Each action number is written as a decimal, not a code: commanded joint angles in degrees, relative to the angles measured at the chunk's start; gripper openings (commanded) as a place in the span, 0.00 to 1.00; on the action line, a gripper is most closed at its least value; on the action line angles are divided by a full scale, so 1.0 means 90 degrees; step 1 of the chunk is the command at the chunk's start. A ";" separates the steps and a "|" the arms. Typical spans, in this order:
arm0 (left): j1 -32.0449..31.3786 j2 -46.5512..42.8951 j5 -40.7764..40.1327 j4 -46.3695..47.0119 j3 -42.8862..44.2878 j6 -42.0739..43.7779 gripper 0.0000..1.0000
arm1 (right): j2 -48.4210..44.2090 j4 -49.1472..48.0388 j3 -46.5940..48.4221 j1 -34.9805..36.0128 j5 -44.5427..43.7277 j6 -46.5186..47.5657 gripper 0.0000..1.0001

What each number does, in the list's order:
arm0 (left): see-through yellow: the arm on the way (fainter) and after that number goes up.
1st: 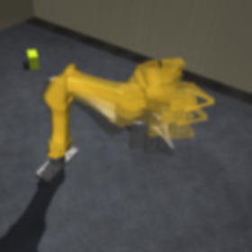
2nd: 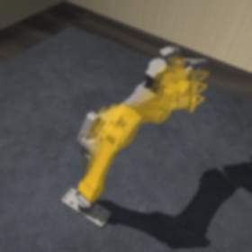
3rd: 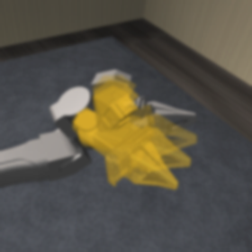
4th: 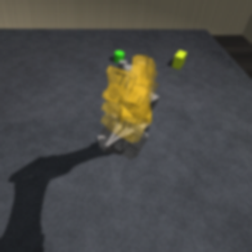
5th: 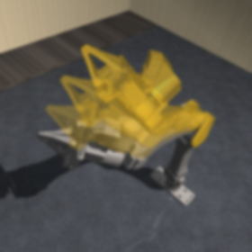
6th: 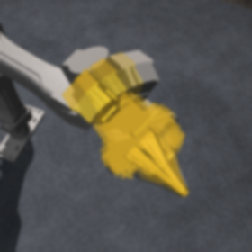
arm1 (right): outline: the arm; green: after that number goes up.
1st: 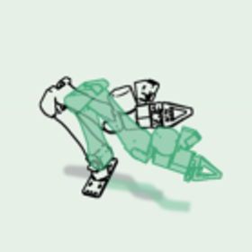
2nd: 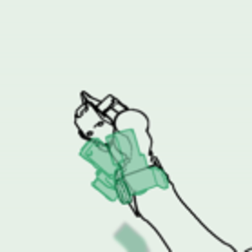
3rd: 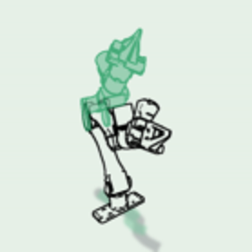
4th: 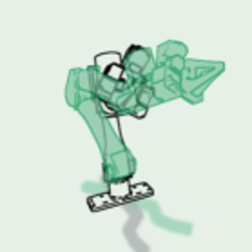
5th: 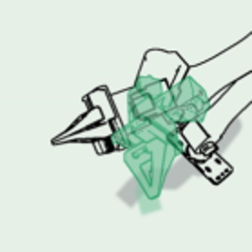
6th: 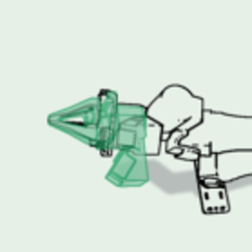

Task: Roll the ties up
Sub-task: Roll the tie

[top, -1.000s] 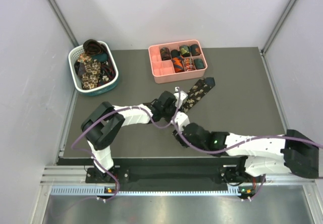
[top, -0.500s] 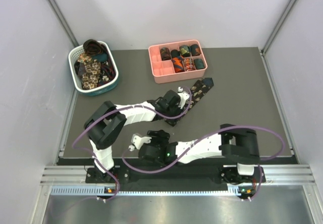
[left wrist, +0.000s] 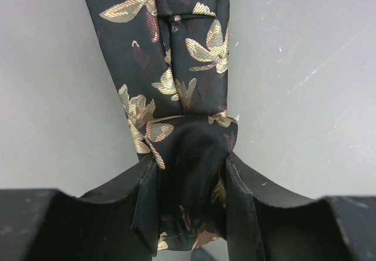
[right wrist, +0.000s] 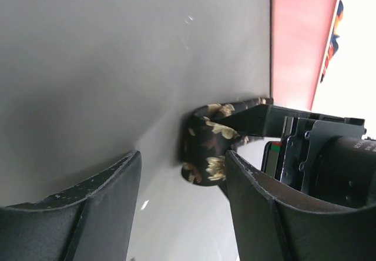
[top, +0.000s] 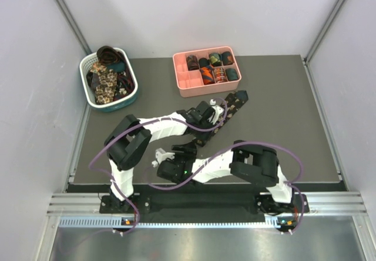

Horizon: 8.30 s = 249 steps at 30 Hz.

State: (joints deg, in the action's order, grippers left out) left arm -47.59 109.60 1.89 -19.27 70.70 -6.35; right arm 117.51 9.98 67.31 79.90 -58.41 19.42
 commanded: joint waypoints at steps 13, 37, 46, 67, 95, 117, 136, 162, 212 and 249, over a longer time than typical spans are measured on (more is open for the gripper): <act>-0.0190 0.0840 0.0688 -0.2537 0.0474 -0.0378 0.15 | 0.0595 0.0512 0.0363 -0.0586 -0.0385 -0.0478 0.61; -0.0181 0.0996 0.0659 -0.2957 0.0973 -0.0388 0.16 | 0.0577 0.0747 0.0129 -0.0958 0.0132 -0.0957 0.00; -0.0103 0.0917 0.0736 -0.2664 0.1441 -0.0261 0.44 | 0.0078 0.0522 -0.0028 -0.0743 0.0562 -0.0752 0.00; 0.0981 -0.1258 0.0084 -0.0781 0.1229 -0.0602 0.99 | -0.0604 0.0757 -0.0027 -0.0567 0.1343 -0.0625 0.00; 0.2339 -0.4815 -0.2827 0.1819 -0.2904 -0.2732 0.99 | -0.2364 0.0913 -0.0252 -0.2236 0.5825 -0.0869 0.00; 0.1149 -0.4307 -0.1099 0.2999 -0.4134 -0.1239 0.99 | -0.1350 0.0502 -0.0087 -0.4736 1.1128 -0.1689 0.00; 0.0552 -0.3331 0.0112 0.4143 -0.4321 0.0442 0.99 | 0.0390 0.0942 0.0929 -0.5704 1.2857 -0.1914 0.00; 0.0542 -0.1544 0.0473 0.3138 -0.2621 0.0822 0.94 | 0.0791 0.1235 0.1174 -0.5879 1.2487 -0.2109 0.03; -0.0220 -0.0596 0.0258 0.1848 -0.2132 0.0227 0.48 | 0.0448 0.1098 0.0509 -0.5987 1.1676 -0.2548 0.33; -0.0210 0.0322 0.0347 -0.0378 -0.0610 -0.0193 0.35 | -0.3473 -0.1333 -0.2486 -0.7355 0.9540 -0.4327 0.45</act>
State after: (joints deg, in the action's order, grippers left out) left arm -47.90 106.83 -2.28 -13.89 65.30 -4.91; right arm 93.80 2.07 49.65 11.22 35.62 -20.71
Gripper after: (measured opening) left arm 0.482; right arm 0.459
